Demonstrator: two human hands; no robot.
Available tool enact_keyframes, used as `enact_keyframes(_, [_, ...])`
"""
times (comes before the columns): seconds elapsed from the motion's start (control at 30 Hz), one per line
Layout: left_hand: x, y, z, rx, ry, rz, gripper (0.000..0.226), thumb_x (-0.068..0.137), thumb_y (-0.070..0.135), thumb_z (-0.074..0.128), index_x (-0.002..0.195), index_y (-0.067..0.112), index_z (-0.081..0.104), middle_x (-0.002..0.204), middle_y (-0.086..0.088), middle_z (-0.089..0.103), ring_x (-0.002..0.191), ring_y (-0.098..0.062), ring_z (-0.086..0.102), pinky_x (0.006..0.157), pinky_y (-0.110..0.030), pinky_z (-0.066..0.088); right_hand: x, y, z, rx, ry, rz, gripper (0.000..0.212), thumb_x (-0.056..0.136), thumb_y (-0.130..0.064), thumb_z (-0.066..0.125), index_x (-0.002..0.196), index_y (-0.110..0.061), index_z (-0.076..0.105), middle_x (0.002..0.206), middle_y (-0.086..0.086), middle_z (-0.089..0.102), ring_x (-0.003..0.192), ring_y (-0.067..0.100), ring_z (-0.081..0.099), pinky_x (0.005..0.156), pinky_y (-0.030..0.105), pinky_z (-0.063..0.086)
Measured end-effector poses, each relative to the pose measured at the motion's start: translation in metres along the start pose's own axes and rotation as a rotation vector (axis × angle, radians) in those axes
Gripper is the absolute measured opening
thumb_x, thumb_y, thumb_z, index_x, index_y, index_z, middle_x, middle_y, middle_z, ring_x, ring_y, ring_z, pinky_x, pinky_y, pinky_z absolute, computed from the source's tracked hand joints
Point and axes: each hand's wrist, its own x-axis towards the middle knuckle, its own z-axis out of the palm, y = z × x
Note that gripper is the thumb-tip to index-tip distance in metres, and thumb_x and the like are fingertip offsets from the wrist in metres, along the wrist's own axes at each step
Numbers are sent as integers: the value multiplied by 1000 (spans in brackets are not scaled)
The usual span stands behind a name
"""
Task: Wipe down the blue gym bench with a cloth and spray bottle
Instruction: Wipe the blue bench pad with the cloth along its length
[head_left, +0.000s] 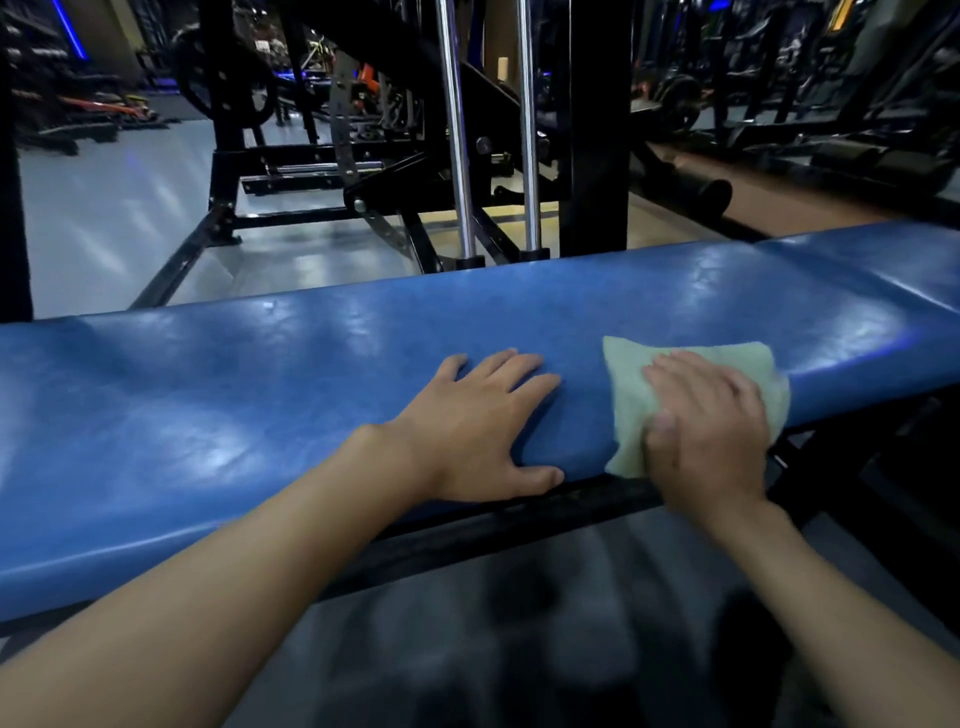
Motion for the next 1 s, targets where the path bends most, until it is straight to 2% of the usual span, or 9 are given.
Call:
enact_keyframes(0.07, [14,8,3,10,14,10,89,80,76,45,151,25,27,157,2,25,146,-15,18,114,-53,22,5,32,-3,-20,11,121,47,92,-25,30,109,-3,68,114,16,68,113,33,61,96,45,36])
enact_keyframes(0.17, [26,21,6,20,50,-8,85,77,75,48,142,21,36,149,2,34,139,-17,30,110,-52,27,2,21,6,-42,92,269,43,89,-21,34,108,-2,67,114,16,68,115,35,60,100,49,35])
enact_keyframes(0.27, [32,31,3,55,54,-44,81,76,76,48,137,24,37,142,4,42,131,-20,41,104,-49,33,-5,10,5,8,61,99,44,93,-23,34,111,-1,67,117,16,67,116,36,60,98,51,36])
enact_keyframes(0.37, [32,35,0,78,33,-83,82,78,80,42,140,28,32,141,3,44,129,-22,44,103,-47,36,1,54,-7,0,-14,-50,49,93,-27,30,112,-1,67,118,17,66,114,34,61,94,48,38])
enact_keyframes(0.47, [31,43,2,95,34,-136,82,78,83,38,141,31,30,139,1,44,128,-24,45,102,-47,36,5,88,-9,-11,-25,128,46,89,-24,31,109,-2,66,114,16,67,112,33,60,95,48,36])
enact_keyframes(0.57, [45,61,5,132,62,-138,84,78,82,37,143,29,29,140,-2,41,130,-25,39,104,-48,32,4,64,-4,-34,57,244,39,87,-20,37,107,-2,65,114,16,66,113,35,59,99,50,36])
enact_keyframes(0.73, [86,98,14,145,53,-131,82,82,78,40,145,28,27,145,-3,35,133,-27,34,104,-51,32,-4,111,-12,5,-50,-108,44,94,-26,34,116,-1,63,122,19,63,117,37,58,96,51,39])
enact_keyframes(0.87, [105,113,16,133,89,-92,73,86,71,43,143,27,33,147,2,35,140,-22,27,108,-50,30,-8,182,-20,-74,-98,-2,48,97,-28,27,123,-1,57,127,21,57,121,38,52,102,52,35])
enact_keyframes(1.0, [129,132,15,77,91,-81,68,88,70,39,142,29,33,145,5,37,137,-19,31,107,-48,31,0,233,-33,-171,-152,199,46,94,-29,26,124,-6,54,128,18,54,121,35,48,104,51,32])
